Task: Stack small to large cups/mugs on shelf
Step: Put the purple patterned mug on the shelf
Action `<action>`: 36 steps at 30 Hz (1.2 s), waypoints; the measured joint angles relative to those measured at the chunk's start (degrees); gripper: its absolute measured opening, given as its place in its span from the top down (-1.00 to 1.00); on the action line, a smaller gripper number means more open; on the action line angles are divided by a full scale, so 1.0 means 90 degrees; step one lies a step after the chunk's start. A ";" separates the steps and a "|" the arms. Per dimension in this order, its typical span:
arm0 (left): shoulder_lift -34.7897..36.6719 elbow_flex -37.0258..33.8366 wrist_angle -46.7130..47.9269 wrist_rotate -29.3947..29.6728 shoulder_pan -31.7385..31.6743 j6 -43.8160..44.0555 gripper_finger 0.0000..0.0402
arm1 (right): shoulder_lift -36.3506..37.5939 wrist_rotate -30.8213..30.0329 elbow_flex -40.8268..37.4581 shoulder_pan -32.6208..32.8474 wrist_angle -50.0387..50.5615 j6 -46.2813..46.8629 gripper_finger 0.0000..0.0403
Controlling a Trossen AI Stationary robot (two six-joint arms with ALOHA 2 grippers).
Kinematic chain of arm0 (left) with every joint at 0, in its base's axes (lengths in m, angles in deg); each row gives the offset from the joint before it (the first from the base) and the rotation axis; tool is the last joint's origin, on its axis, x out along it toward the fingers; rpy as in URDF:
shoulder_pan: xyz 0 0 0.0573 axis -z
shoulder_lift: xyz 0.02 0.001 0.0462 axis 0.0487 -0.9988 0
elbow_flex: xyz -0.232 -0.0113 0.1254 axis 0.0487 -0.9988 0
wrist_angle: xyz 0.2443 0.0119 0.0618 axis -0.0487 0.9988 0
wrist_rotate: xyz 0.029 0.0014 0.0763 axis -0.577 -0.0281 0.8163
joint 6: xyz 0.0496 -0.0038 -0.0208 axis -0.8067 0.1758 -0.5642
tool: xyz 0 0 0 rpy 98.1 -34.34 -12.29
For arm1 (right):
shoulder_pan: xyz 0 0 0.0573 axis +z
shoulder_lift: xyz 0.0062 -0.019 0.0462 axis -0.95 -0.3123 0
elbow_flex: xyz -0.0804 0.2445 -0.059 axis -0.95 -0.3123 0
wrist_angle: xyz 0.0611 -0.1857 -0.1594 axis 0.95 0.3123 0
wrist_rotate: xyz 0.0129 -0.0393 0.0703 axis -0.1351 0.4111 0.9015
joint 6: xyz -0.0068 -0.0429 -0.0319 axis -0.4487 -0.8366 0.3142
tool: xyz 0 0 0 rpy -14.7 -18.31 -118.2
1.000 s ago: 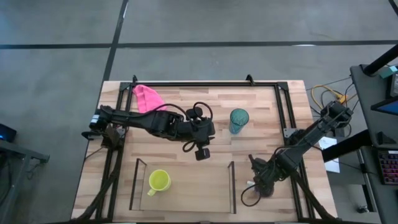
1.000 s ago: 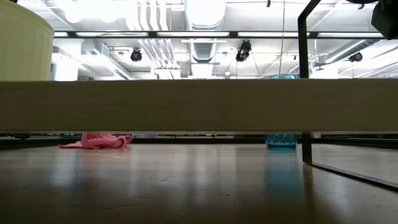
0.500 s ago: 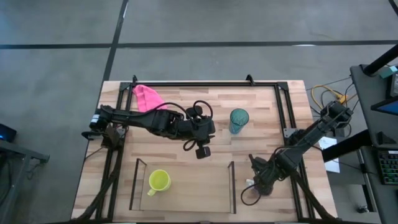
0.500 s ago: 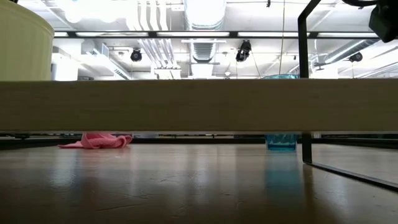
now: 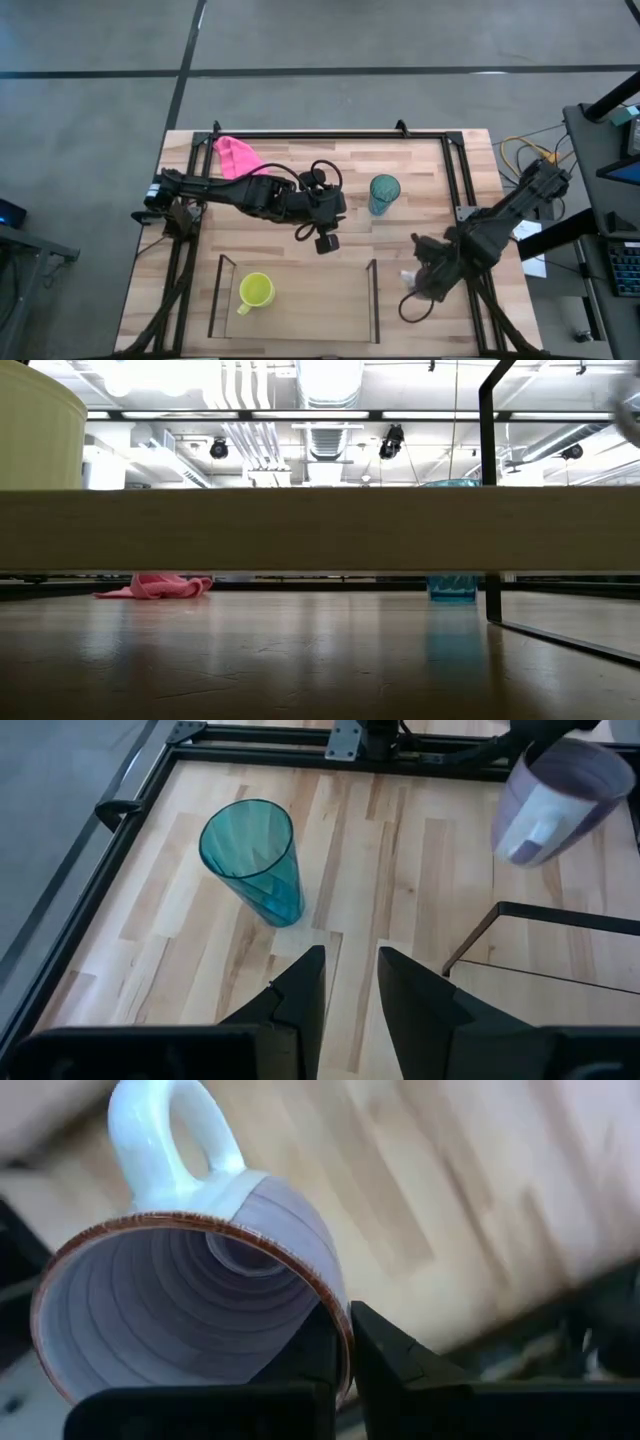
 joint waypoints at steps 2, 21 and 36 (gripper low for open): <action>0.0000 -0.0002 -0.0040 0.0000 0.0000 0.0001 0.59 | 0.0079 -0.0450 0.0320 -0.0040 -0.0030 -0.0196 0.93; -0.0002 0.0078 -0.0281 -0.0391 -0.0005 0.0025 0.59 | 0.0238 -0.2201 0.1670 -0.1418 0.0079 -0.2914 0.94; 0.0229 0.0199 0.1868 0.0978 -0.0024 0.1262 0.59 | -0.0083 -0.1663 0.1799 -0.1825 -0.2561 -0.4812 0.94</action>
